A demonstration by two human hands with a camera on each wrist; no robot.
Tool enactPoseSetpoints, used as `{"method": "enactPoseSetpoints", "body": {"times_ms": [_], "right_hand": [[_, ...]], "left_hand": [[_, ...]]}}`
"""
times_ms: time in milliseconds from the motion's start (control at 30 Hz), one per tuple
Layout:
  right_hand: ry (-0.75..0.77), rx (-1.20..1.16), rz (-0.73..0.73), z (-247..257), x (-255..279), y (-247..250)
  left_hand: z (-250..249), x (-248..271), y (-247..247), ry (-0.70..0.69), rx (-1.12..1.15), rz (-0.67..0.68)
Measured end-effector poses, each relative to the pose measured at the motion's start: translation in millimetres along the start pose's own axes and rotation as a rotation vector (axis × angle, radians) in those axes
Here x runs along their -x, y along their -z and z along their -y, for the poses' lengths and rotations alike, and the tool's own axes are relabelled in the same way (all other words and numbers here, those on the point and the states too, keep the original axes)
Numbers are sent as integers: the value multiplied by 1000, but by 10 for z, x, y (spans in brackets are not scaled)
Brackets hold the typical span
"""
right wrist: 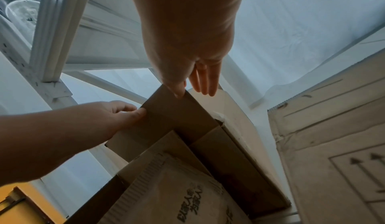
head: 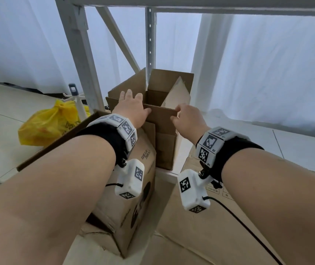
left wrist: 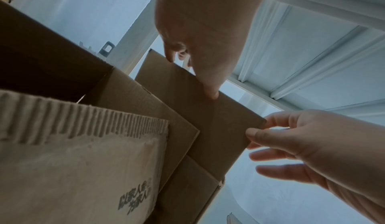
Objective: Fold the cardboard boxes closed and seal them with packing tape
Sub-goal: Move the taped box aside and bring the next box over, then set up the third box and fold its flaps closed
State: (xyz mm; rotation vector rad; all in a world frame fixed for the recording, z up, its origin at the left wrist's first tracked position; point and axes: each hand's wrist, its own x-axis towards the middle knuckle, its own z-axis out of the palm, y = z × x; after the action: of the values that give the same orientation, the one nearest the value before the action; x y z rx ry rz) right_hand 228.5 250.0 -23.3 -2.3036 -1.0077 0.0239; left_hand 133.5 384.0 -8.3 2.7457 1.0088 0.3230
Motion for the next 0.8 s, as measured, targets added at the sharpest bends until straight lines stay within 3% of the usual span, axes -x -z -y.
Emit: {"method": "enactPoseSetpoints", "body": {"times_ms": [200,433,633,800], "right_hand": [[-11,22,-13,-78,392,530],[-105,36,-48,-255,1339,1551],[-276,-12,-50,-725,2513,2159],[-496,51,11,-1175,3427,2467]], "left_hand": [[-344,343,281,-45,-29,-2],[-1189,1111,659,-183,13,7],[-1943,2116,550,-309,58,-6],[-2298,2758,307,-401,51,127]]}}
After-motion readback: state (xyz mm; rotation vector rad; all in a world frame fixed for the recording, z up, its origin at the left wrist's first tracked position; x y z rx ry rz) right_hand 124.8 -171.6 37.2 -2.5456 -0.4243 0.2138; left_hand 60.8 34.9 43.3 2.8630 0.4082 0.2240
